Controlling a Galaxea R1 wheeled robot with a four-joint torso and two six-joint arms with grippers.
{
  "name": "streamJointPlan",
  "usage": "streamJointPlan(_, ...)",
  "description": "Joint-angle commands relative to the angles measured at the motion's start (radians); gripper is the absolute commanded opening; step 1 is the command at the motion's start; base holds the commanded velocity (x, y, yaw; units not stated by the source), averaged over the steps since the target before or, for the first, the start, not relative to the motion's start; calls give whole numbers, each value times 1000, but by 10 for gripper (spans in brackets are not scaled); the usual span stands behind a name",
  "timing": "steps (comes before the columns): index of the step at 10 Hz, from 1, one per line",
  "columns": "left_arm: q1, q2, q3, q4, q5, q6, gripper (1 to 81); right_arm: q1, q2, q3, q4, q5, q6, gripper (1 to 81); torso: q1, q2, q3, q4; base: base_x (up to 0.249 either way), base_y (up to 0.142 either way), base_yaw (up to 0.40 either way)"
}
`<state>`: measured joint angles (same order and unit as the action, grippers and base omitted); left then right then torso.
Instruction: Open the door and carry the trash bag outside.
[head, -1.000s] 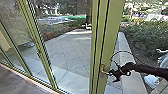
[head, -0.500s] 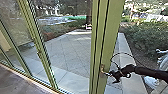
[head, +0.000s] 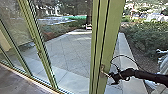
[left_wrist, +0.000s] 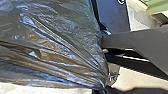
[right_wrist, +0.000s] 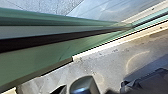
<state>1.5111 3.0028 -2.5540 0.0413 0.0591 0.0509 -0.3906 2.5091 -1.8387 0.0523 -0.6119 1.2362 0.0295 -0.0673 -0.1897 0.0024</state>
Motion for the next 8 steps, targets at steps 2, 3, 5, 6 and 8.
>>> streamJointPlan(2, -18, 4, 9, -6, 68, 1, 10, -23, -31, -28, -94, -305, 19, 811, 0, 0, 0, 0, 0, 0, 0)
streamJointPlan(3, -18, 4, 9, -6, 68, 1, 10, -49, -27, -45, -109, -304, 12, 811, 0, 0, 0, 0, 0, 0, 0)
streamJointPlan(5, -18, 4, 9, -6, 68, 1, 10, -81, 6, -92, -117, -304, -7, 811, 0, 0, 0, 0, 0, 0, 0)
streamJointPlan(6, -18, 3, 9, -6, 68, 1, 10, -98, 10, -94, -114, -298, -45, 811, 0, 0, 1, 0, 0, 0, 0)
streamJointPlan(8, -18, 1, 9, -8, 68, 1, 10, -126, 16, -91, -115, -289, -76, 811, 0, 0, 1, 0, 0, 0, 0)
